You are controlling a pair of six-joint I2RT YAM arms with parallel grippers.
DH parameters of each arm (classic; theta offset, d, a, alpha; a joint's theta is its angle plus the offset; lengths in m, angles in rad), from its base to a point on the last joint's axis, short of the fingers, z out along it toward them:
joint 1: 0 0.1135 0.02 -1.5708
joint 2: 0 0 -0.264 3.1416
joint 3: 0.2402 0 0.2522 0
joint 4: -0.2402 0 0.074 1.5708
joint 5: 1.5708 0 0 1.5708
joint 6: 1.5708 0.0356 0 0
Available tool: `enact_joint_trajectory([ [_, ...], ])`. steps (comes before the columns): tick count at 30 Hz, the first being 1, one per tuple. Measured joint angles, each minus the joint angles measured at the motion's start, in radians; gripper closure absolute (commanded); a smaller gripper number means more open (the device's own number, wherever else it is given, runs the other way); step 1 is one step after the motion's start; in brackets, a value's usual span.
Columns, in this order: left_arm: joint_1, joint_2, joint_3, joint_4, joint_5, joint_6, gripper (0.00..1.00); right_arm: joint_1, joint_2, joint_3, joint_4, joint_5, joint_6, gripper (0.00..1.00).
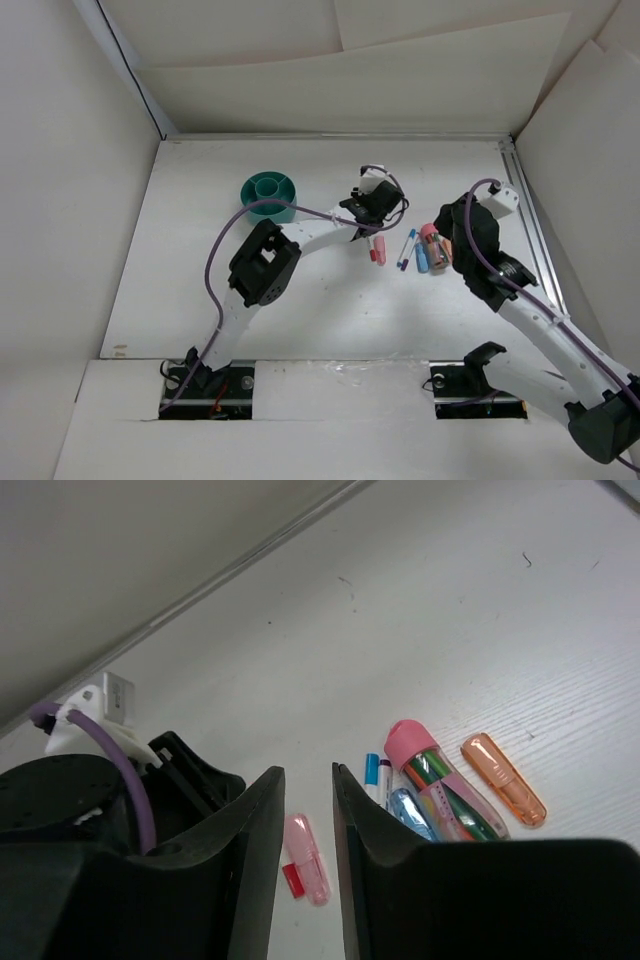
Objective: Sort the stationery into containers
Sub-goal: Pick up the pen from the center of the board.
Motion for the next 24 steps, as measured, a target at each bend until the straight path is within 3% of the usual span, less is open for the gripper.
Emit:
enact_joint_trajectory([
  [15,0.000,0.084,0.051,-0.048,-0.010,-0.039,0.67,-0.031,-0.099,-0.043,0.018,-0.047,0.006,0.63],
  [24,0.000,0.102,0.054,-0.043,0.008,-0.047,0.74,-0.031,-0.093,-0.044,0.020,-0.066,0.006,0.63],
])
